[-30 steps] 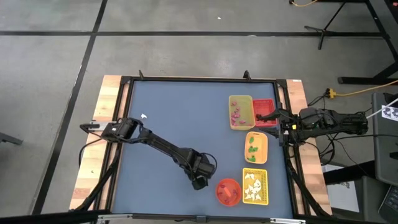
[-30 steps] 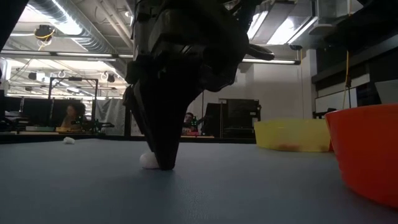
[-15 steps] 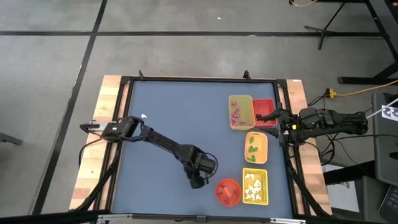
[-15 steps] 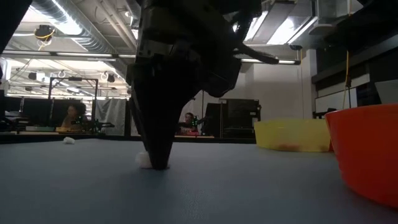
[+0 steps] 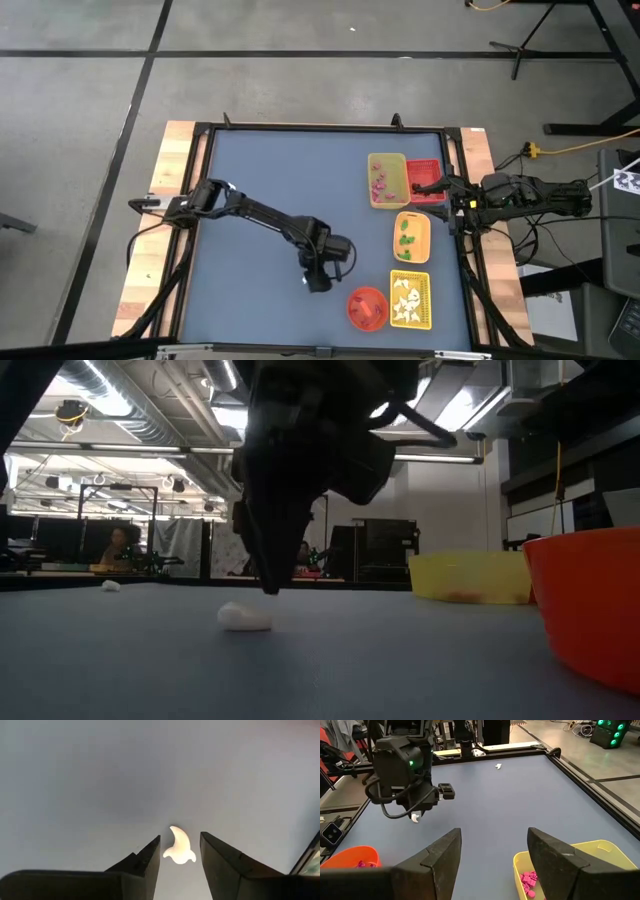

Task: Sort Halloween decoration
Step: Put the white ghost toy into the yellow box

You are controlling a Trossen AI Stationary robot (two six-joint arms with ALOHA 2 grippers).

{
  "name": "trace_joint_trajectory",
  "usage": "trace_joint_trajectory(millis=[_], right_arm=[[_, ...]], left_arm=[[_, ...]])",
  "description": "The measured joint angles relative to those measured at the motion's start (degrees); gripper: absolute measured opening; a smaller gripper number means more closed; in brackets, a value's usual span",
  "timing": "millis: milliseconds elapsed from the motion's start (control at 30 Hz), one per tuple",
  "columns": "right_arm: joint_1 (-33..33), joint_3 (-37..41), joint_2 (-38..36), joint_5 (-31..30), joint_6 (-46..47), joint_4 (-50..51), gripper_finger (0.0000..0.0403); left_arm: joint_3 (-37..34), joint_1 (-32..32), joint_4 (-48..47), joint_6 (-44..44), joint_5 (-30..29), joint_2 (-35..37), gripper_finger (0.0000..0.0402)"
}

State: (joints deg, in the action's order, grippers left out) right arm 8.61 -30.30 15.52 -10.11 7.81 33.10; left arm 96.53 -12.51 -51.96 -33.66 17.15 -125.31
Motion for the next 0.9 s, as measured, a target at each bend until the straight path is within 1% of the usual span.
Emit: trace_joint_trajectory(millis=[133,233,333,467,600,700,900], right_arm=[[0.0,0.0,0.0,0.0,0.0,0.0,0.0225],[0.0,0.0,0.0,-0.1,0.0,0.0,0.0225],[0.0,0.0,0.0,-0.2,0.0,0.0,0.0225],[0.0,0.0,0.0,-0.2,0.0,0.0,0.0225],[0.0,0.0,0.0,-0.2,0.0,0.0,0.0225],[0.0,0.0,0.0,-0.2,0.0,0.0,0.0225],[0.0,0.0,0.0,-0.2,0.0,0.0,0.0225]], left_arm=[[0.0,-0.9,-0.3,5.9,-0.1,0.2,0.0123],[0.0,-2.7,-2.4,11.5,-0.4,0.2,0.0123],[0.0,-4.6,-4.0,15.2,-4.6,0.2,0.0123],[0.0,-6.5,-4.9,17.0,-12.2,0.2,0.0123],[0.0,-8.1,-4.9,18.7,-17.1,0.3,0.0123],[0.0,-8.9,-4.9,19.7,-18.4,0.3,0.0123],[0.0,-9.7,-4.9,20.9,-18.5,0.3,0.0123]])
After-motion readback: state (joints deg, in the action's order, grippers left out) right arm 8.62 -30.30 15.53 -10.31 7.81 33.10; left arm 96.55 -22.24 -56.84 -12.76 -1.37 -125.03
